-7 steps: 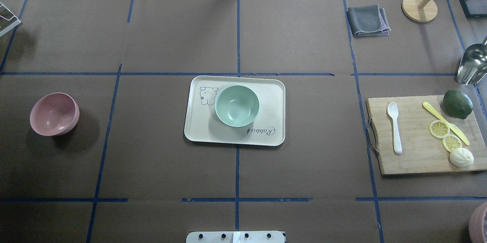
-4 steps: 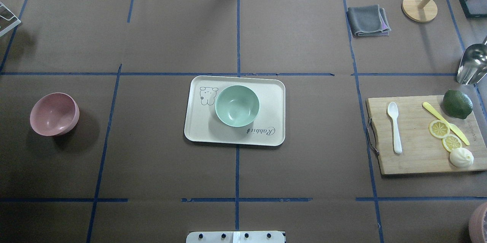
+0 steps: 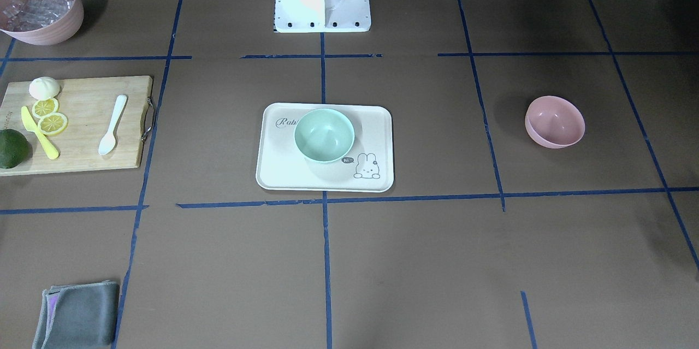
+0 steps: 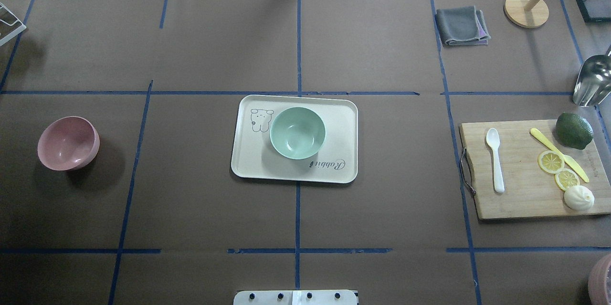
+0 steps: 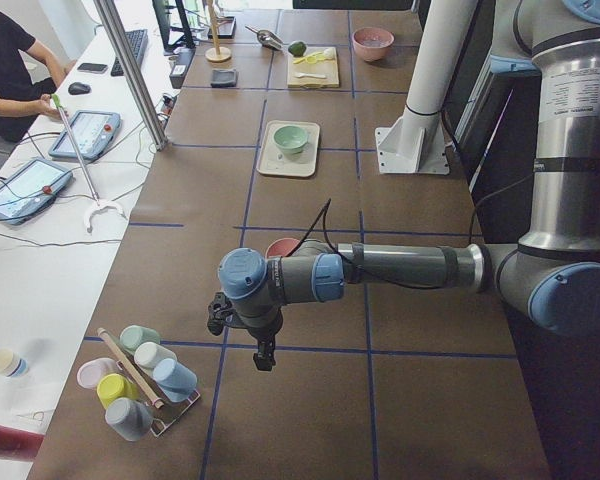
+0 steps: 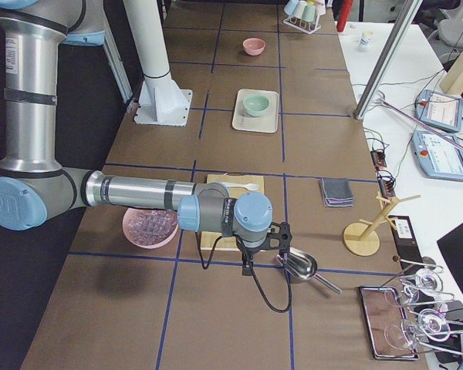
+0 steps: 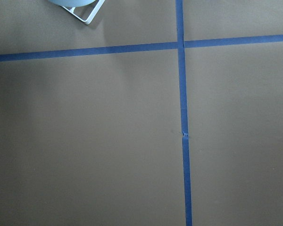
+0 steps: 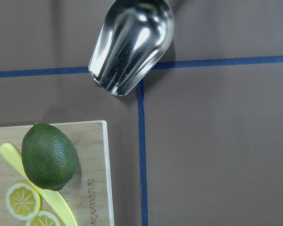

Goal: Stack pink bowl on green and place spoon

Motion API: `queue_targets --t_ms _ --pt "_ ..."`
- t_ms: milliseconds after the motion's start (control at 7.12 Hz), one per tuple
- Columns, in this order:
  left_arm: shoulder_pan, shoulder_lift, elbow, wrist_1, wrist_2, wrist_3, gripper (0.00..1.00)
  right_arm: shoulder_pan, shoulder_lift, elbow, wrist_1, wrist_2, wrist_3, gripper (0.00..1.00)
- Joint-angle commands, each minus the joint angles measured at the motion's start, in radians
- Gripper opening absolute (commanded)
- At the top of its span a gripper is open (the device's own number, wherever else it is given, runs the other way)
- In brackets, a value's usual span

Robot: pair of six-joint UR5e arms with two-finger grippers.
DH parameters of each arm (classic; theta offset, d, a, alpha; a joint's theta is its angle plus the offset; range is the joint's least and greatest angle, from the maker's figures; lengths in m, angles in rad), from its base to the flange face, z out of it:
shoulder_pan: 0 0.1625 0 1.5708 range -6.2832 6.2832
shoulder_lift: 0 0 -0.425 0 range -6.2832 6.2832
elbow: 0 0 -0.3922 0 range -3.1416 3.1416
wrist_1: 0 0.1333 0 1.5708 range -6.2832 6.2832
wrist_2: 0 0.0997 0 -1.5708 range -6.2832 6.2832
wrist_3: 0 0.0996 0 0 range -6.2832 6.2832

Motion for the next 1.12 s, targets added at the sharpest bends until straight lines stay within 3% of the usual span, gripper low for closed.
queue_targets --t_ms 0,702,982 --pt "0.000 -0.001 0.000 -0.003 0.002 -0.001 1.00 0.000 0.004 0.000 0.000 0.000 0.002 1.00" --pt "0.014 -0.007 -0.048 -0.015 -0.009 -0.007 1.00 0.000 0.014 0.006 0.000 0.003 0.002 1.00" --pt "0.114 -0.056 -0.065 -0.012 -0.009 -0.010 1.00 0.001 0.010 0.015 0.000 0.009 0.002 1.00"
